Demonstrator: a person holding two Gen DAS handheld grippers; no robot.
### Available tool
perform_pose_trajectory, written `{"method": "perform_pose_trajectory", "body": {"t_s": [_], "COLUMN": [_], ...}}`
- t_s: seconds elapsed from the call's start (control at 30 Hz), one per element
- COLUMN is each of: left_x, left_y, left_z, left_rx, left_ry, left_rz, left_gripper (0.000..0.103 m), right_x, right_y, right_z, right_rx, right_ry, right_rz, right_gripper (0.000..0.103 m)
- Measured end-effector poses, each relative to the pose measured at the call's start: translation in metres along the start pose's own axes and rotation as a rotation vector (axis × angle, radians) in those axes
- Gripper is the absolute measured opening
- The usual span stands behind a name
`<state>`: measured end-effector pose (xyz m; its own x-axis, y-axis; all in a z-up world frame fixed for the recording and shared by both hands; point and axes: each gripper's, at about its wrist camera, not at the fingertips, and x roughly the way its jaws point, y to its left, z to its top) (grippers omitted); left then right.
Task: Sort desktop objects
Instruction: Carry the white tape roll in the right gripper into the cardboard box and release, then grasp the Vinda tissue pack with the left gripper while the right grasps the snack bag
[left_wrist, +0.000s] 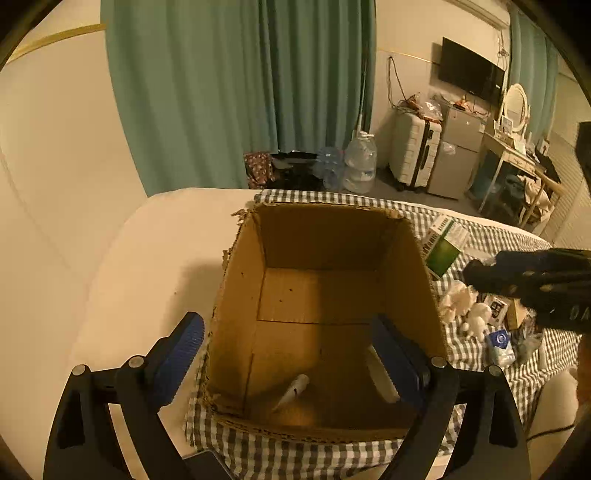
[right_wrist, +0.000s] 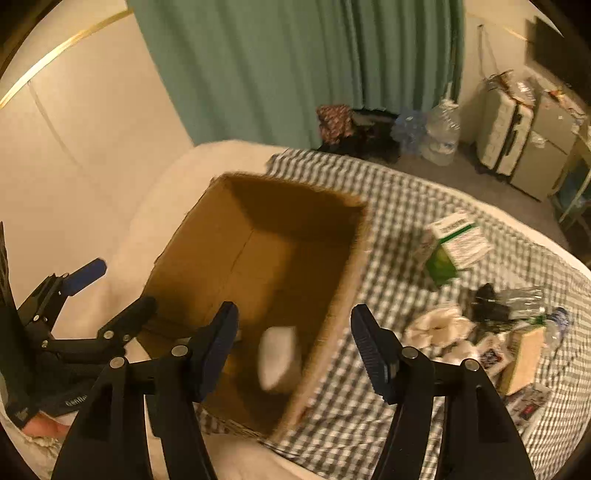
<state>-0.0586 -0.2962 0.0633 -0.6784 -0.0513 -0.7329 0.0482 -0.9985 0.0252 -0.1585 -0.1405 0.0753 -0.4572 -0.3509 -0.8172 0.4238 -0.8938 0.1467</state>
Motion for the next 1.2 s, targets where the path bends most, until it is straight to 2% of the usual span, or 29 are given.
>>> {"method": "perform_pose_trajectory", "body": {"t_s": [0.1, 0.17, 0.23, 0.47, 0.57, 0.67, 0.77, 0.83, 0.93, 1.03, 1.2], "left_x": [-0.013, -0.02, -0.026, -0.033, -0.02, 0.001, 0.031, 0.05, 0.073, 0.091, 0.118], "left_y": [-0.015, -0.029, -0.048, -0.145, -0.2, -0.241, -0.281, -0.303, -0.335, -0.349, -0.363], "left_z": [0.001, 0.003, 0.003, -0.011, -0.02, -0.032, -0.05, -0.059, -0.074, -0.084, -0.094], "left_rx": [-0.005, -0.01, -0.009, 0.011, 0.021, -0.004, -0.029, -0.02, 0.046, 0.091, 0.122], "left_ry": [-0.02, -0.027, -0.029, -0.036, -0.012, 0.011, 0.05, 0.067, 0.044, 0.05, 0.115], "left_rz": [-0.015, -0.027, -0.033, -0.09, -0.17, -0.209, -0.202, -0.185, -0.147, -0.137, -0.168], "left_gripper": [0.094, 0.101, 0.103, 0.103, 0.103, 0.103, 0.103, 0.103, 0.103, 0.103, 0.103], "right_x": [-0.03, -0.054, -0.081, -0.155, -0.165, -0.155, -0.132, -0.121, -0.091, -0.068, -0.032], "right_y": [-0.025, -0.047, -0.074, -0.182, -0.225, -0.259, -0.286, -0.3, -0.315, -0.324, -0.338], "right_z": [-0.008, -0.018, -0.031, -0.088, -0.112, -0.133, -0.151, -0.164, -0.179, -0.19, -0.196], "right_rx": [0.035, 0.056, 0.08, 0.161, 0.195, 0.238, 0.285, 0.316, 0.372, 0.424, 0.54], "right_ry": [-0.031, -0.061, -0.096, -0.167, -0.176, -0.137, -0.082, -0.066, -0.017, 0.001, 0.033], "right_rz": [-0.011, -0.027, -0.059, -0.168, -0.214, -0.229, -0.246, -0.233, -0.236, -0.207, -0.13], "right_gripper": [0.063, 0.063, 0.063, 0.067, 0.067, 0.067, 0.067, 0.067, 0.067, 0.067, 0.067]}}
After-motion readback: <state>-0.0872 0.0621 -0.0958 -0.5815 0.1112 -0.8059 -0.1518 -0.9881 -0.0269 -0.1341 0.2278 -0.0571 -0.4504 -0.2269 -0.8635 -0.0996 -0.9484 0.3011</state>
